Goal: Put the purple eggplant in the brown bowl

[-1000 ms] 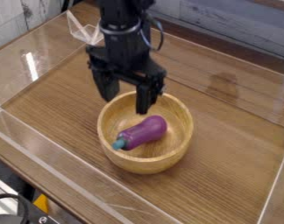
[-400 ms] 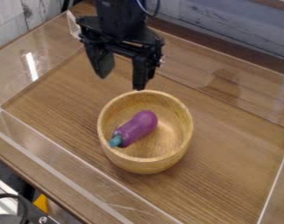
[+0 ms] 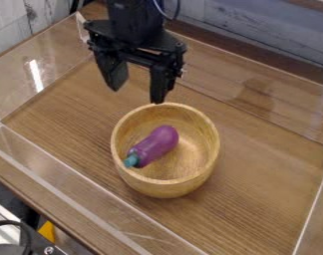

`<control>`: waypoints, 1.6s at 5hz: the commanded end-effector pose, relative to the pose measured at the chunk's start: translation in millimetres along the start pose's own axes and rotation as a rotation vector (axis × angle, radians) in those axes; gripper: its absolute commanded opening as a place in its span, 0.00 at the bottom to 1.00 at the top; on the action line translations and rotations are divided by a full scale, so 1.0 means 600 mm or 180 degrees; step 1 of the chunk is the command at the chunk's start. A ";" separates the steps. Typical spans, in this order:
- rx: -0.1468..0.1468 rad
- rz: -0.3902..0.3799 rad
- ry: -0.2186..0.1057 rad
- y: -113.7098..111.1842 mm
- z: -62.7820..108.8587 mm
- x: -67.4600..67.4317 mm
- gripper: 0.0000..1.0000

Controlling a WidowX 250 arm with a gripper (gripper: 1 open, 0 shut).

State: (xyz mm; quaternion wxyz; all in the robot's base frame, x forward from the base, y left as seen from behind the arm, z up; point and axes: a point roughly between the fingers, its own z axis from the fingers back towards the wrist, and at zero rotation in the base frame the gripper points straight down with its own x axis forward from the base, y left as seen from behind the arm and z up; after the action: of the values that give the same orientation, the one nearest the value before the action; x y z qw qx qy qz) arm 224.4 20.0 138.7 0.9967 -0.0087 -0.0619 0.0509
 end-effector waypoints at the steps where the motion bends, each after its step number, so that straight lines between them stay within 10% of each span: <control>1: 0.0022 0.0048 -0.0122 0.004 0.008 0.002 1.00; 8: 0.0067 0.0199 -0.0187 0.003 0.020 0.006 1.00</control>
State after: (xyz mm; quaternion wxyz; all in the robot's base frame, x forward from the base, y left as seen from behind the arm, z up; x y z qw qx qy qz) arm 219.4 19.2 140.0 0.9944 -0.0015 -0.0682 0.0810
